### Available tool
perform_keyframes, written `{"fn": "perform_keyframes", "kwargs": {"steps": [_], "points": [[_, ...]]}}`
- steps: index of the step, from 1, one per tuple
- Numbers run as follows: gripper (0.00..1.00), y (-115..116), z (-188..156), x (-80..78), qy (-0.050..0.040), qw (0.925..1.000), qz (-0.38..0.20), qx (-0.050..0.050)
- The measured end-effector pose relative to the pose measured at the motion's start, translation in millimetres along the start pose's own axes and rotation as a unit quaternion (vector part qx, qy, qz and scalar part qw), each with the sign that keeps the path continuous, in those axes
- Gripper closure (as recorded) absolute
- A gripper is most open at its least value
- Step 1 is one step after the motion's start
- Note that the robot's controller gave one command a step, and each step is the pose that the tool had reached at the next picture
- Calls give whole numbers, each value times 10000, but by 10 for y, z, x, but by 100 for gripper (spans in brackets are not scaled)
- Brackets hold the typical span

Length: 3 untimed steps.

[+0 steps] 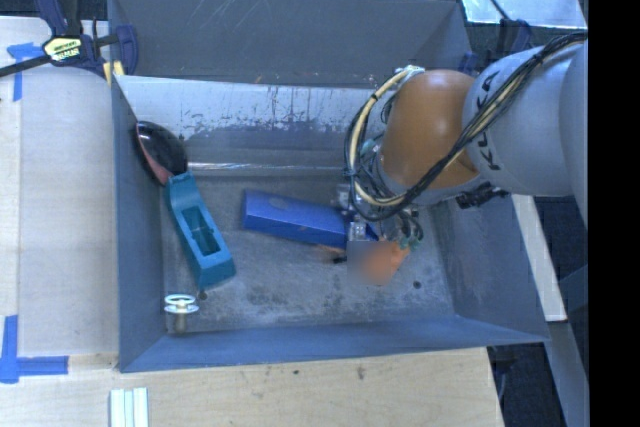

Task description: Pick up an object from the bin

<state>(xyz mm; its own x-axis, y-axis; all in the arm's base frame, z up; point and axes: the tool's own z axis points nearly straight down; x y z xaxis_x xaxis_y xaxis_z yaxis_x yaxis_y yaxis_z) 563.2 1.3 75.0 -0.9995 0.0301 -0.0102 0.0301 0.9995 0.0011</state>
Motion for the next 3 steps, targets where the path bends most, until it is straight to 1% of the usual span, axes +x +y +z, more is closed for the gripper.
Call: {"fn": "perform_keyframes", "kwargs": {"steps": [2, 3], "points": [[100, 0, -40, 8, 11, 10000, 1, -1], [100, -1, -235, 29, 67, 10000, 2, 2]]}}
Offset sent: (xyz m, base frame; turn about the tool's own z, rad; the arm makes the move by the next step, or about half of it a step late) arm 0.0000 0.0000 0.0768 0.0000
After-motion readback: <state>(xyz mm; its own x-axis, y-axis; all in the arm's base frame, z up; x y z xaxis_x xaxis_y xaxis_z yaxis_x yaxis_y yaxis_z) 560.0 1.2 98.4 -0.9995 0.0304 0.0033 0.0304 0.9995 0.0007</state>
